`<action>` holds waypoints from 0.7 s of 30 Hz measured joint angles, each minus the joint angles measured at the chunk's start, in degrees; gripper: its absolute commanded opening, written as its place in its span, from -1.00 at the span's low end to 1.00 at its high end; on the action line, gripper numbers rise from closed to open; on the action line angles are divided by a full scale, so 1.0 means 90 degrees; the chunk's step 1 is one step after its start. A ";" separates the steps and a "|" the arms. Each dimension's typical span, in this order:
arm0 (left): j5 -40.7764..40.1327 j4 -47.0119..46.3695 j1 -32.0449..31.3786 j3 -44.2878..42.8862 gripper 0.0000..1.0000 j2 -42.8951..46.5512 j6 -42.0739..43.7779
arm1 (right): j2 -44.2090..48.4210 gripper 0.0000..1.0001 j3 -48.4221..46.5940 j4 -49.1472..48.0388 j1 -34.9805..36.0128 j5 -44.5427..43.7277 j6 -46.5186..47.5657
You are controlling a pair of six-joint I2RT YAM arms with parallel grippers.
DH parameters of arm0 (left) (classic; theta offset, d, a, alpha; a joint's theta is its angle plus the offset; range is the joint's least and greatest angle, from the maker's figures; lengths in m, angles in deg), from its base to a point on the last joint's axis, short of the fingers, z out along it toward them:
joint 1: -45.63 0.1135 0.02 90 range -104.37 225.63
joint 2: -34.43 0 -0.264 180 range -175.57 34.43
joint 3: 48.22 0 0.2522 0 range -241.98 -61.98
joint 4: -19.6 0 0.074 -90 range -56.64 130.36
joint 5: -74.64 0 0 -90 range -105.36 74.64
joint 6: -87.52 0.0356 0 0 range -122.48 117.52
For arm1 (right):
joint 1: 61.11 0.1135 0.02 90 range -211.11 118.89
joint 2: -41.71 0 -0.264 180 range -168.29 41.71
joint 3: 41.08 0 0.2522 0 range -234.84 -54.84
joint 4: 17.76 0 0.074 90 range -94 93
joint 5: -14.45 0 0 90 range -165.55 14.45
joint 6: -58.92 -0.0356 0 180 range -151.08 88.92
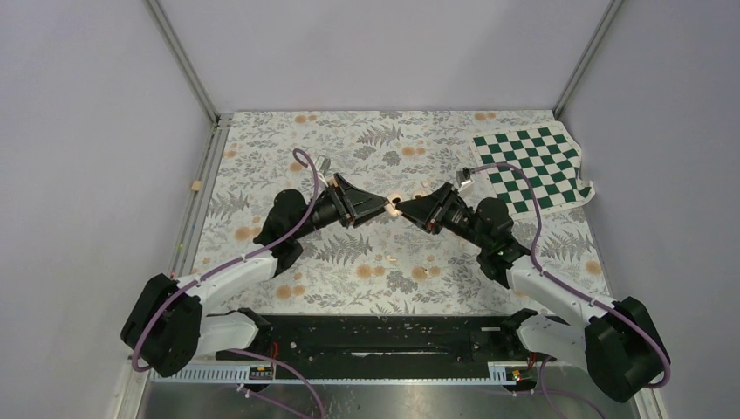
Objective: Insert the wireless bluetooth earbuds into the charging case
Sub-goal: Open the charging case.
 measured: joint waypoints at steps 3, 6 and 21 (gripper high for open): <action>0.0034 -0.0187 -0.0049 0.0022 0.13 -0.0095 -0.0124 | -0.0100 -1.00 0.0000 -0.0270 -0.0010 0.0012 -0.0138; 0.0078 -0.0287 -0.0117 0.0027 0.11 -0.0146 -0.0180 | -0.0204 -1.00 0.0005 -0.0500 -0.0010 0.0075 -0.0277; 0.0083 -0.0340 -0.0168 0.0032 -0.11 -0.0172 -0.0291 | -0.0231 -1.00 0.0029 -0.0826 -0.0010 0.0172 -0.0435</action>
